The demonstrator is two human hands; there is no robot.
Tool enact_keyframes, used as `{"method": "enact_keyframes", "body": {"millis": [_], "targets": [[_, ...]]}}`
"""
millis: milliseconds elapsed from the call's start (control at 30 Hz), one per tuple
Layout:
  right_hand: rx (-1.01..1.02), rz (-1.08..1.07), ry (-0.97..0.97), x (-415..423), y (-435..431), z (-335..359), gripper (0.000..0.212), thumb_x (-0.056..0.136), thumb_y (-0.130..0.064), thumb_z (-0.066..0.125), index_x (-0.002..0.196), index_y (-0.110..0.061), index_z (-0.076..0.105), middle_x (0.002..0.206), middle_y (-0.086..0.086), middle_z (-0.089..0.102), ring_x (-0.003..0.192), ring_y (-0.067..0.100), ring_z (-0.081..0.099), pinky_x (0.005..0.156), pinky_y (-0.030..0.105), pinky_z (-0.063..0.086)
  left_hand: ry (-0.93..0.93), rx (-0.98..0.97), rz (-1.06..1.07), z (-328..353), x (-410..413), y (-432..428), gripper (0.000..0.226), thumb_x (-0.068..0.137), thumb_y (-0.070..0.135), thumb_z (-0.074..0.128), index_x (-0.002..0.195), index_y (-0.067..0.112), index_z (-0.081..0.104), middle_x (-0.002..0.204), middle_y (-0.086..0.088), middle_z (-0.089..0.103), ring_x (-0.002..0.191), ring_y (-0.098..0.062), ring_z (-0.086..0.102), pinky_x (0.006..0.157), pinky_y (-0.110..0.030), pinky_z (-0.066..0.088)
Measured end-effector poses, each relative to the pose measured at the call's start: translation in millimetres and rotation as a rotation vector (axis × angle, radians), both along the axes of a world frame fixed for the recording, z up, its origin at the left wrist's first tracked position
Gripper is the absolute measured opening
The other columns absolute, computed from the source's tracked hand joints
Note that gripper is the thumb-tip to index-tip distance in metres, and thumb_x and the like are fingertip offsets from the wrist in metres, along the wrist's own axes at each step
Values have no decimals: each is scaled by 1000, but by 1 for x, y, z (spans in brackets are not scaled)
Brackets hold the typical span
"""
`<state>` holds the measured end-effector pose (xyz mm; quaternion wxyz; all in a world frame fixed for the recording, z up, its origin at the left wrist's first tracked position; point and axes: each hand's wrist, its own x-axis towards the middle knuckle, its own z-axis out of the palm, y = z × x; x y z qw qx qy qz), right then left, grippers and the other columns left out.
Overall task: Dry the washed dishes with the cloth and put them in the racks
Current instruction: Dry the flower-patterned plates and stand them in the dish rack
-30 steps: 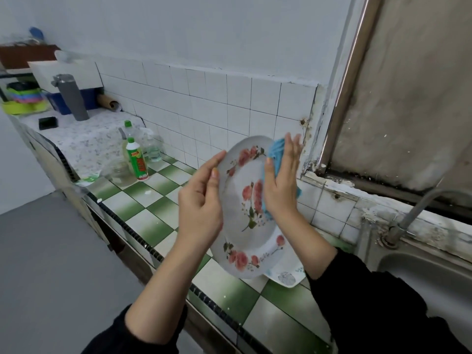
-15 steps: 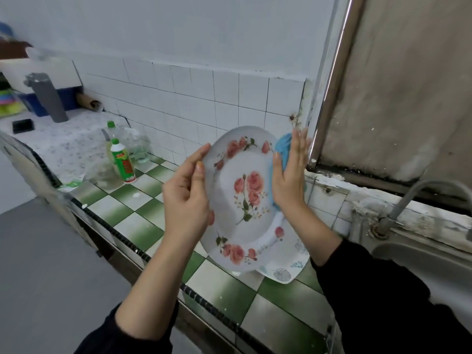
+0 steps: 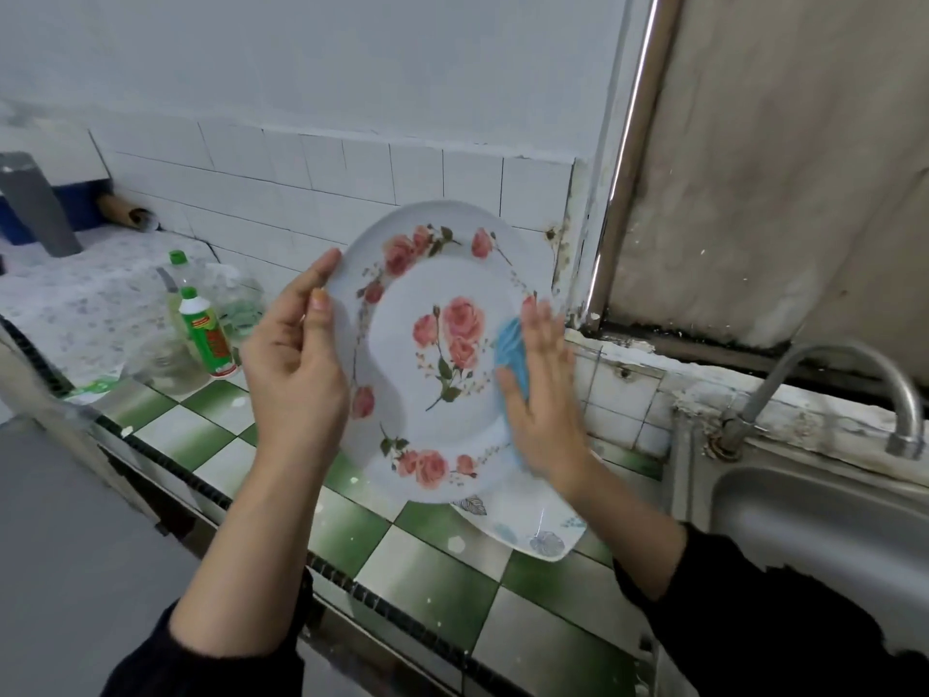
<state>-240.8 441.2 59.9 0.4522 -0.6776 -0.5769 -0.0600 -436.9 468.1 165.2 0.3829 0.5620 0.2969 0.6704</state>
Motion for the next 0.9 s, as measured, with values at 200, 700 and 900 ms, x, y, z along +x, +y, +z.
{"method": "enact_keyframes", "body": {"millis": [200, 700, 900], "targets": [[338, -110, 235, -16, 26, 76, 64, 103, -38, 30, 156, -11, 8, 165, 8, -2, 149, 14, -13, 122, 32, -7, 84, 31, -171, -21, 25, -21, 32, 102, 7, 43, 109, 31, 62, 64, 29, 63, 57, 9, 58, 54, -4, 46], [531, -264, 709, 11, -60, 2, 45, 94, -18, 65, 134, -31, 52, 148, -2, 46, 137, 23, 44, 110, 48, 41, -173, -150, -277, -26, 17, 14, 25, 102, 6, 45, 115, 18, 62, 83, 20, 74, 83, 2, 68, 76, -14, 52], [601, -390, 1188, 64, -129, 36, 19, 93, -18, 66, 99, -34, 74, 115, -3, 68, 104, 19, 67, 91, 41, 57, -190, -260, -387, -30, 71, -3, 27, 101, 5, 46, 111, 19, 67, 82, 14, 74, 89, -6, 68, 88, -25, 53]]}}
